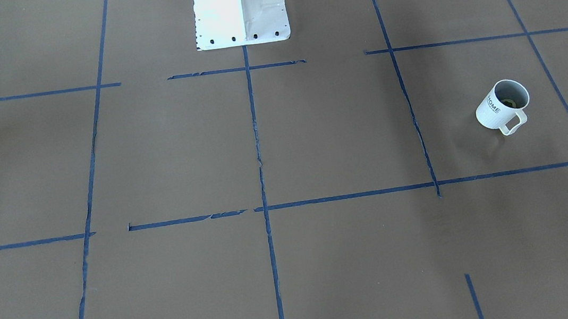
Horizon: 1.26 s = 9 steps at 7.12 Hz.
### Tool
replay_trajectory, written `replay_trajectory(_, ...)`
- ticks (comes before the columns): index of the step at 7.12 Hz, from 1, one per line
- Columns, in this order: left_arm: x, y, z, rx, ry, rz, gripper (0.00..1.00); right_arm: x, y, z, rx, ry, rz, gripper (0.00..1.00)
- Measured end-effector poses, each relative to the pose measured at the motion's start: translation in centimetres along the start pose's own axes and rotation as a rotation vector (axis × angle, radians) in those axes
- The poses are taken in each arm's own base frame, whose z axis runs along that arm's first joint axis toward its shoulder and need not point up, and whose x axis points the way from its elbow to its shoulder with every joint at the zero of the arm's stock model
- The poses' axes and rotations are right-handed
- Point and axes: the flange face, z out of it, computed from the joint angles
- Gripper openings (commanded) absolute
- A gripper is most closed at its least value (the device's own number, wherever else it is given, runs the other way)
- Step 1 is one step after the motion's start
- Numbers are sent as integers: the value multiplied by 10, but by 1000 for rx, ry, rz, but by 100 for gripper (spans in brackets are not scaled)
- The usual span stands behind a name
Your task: Left arm hands cup to right arm to dump lemon
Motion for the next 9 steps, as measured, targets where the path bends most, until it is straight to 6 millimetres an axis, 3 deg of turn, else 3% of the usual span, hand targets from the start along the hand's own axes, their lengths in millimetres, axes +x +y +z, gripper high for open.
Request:
replay_trajectory(4, 5, -2, -2, 4, -1, 13, 100, 0, -1, 0, 0, 0, -1, 100)
replay_trajectory(5, 9, -9, -6, 16, -3, 26, 100, -1, -1, 0, 0, 0, -2, 100)
replay_trajectory(7, 30, -43, -32, 112, -15, 118, 100, 0, -1, 0, 1, 0, -1, 100)
replay_trajectory(9, 42, -55, -46, 199, -20, 203, 100, -1, -1, -1, 2, 0, -2, 100)
